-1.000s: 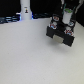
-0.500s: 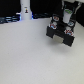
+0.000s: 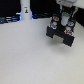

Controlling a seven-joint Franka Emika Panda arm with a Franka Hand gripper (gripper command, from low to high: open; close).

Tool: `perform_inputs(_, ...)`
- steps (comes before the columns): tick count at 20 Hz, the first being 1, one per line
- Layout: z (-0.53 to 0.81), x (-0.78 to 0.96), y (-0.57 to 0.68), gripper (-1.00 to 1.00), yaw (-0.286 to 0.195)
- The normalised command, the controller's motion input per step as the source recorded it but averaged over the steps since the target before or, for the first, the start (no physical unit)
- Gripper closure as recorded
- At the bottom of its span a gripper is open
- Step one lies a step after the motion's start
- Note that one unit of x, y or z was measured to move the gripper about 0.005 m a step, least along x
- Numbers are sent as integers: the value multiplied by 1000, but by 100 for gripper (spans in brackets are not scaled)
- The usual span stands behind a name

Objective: Open the kcup holder, insert the kcup into the holder, and close the kcup holder

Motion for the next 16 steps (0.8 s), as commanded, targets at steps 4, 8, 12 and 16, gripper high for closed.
perform_inputs(4,-257,-210,-31,100,40)
perform_inputs(8,-73,-152,-29,100,2)
perform_inputs(12,-8,-23,-9,100,0)
perform_inputs(16,254,-124,-77,100,-13)
